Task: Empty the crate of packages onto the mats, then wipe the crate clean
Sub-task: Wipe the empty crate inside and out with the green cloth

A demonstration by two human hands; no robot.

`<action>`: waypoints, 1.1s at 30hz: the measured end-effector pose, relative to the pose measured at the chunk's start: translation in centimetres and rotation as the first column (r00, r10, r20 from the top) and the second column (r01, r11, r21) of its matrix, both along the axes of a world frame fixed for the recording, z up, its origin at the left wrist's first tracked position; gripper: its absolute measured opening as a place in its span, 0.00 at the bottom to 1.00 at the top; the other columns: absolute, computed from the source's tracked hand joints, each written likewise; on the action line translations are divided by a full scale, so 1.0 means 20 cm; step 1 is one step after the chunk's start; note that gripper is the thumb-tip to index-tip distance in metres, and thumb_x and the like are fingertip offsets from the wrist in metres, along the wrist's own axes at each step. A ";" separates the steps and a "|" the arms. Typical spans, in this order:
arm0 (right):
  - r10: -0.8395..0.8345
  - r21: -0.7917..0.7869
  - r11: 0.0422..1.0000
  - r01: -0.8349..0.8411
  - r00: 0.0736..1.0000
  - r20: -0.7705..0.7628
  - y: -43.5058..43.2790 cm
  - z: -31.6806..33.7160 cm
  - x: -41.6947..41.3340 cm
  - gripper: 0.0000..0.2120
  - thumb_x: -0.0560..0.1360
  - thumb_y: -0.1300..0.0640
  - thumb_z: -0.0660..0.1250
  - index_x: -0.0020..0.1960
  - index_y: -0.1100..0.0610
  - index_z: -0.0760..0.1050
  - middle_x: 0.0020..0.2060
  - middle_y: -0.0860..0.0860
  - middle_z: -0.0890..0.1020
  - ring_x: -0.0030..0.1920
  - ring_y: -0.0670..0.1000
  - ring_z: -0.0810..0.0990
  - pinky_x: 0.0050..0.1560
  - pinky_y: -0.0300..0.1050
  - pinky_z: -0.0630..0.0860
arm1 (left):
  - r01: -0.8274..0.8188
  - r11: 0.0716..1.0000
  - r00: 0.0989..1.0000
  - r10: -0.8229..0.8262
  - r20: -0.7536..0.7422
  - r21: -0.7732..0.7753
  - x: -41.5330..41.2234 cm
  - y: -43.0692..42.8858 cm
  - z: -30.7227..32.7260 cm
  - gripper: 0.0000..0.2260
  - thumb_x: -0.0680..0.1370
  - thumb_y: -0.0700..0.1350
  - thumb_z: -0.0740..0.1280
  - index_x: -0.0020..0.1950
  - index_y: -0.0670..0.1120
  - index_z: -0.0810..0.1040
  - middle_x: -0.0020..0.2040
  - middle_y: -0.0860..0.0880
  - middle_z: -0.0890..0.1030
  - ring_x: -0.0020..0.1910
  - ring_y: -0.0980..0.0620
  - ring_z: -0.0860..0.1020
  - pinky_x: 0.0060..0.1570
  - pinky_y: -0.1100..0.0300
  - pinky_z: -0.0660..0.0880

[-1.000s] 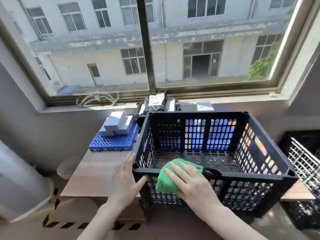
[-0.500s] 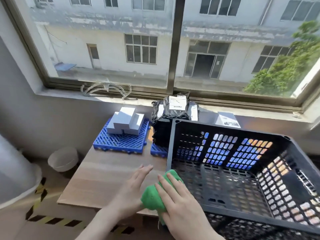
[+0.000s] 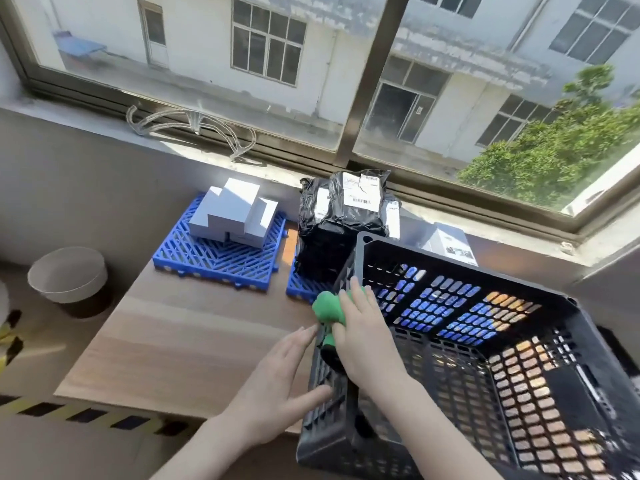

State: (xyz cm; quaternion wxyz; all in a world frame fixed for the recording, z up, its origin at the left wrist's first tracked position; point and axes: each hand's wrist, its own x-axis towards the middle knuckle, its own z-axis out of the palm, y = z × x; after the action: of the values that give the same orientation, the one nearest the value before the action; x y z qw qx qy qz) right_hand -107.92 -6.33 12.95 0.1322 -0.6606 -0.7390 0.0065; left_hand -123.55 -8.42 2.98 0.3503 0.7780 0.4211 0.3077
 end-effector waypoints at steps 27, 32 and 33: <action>-0.013 -0.246 0.963 -0.112 0.888 -0.459 -0.10 -0.04 0.08 0.24 0.81 0.59 0.58 0.75 0.48 0.60 0.76 0.40 0.45 0.76 0.43 0.41 0.73 0.36 0.42 | -0.141 0.990 0.975 0.138 0.175 0.005 0.00 0.01 0.22 0.27 0.78 0.64 0.56 0.76 0.61 0.57 0.74 0.67 0.62 0.74 0.65 0.59 0.71 0.65 0.59; -0.011 -0.223 0.969 -0.107 0.881 -0.472 0.18 -0.04 0.15 0.23 0.82 0.57 0.57 0.76 0.52 0.61 0.78 0.49 0.48 0.77 0.50 0.43 0.73 0.40 0.42 | -0.186 0.982 0.971 0.188 0.145 -0.022 0.02 -0.04 0.26 0.29 0.77 0.68 0.55 0.77 0.61 0.57 0.74 0.67 0.61 0.73 0.67 0.59 0.69 0.65 0.59; -0.009 -0.217 0.971 -0.103 0.887 -0.462 0.24 -0.04 0.16 0.22 0.82 0.57 0.56 0.76 0.53 0.61 0.78 0.51 0.49 0.77 0.51 0.43 0.73 0.41 0.42 | -0.196 0.980 0.972 0.198 0.129 -0.026 0.02 -0.05 0.27 0.29 0.77 0.69 0.55 0.76 0.62 0.57 0.74 0.68 0.61 0.73 0.68 0.58 0.69 0.66 0.59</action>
State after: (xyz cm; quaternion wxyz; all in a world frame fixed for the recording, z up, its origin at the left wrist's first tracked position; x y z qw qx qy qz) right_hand -104.67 -1.61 12.18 0.2241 -0.6329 -0.6965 0.2533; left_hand -123.09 -9.42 8.36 0.3500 0.7081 0.4745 0.3886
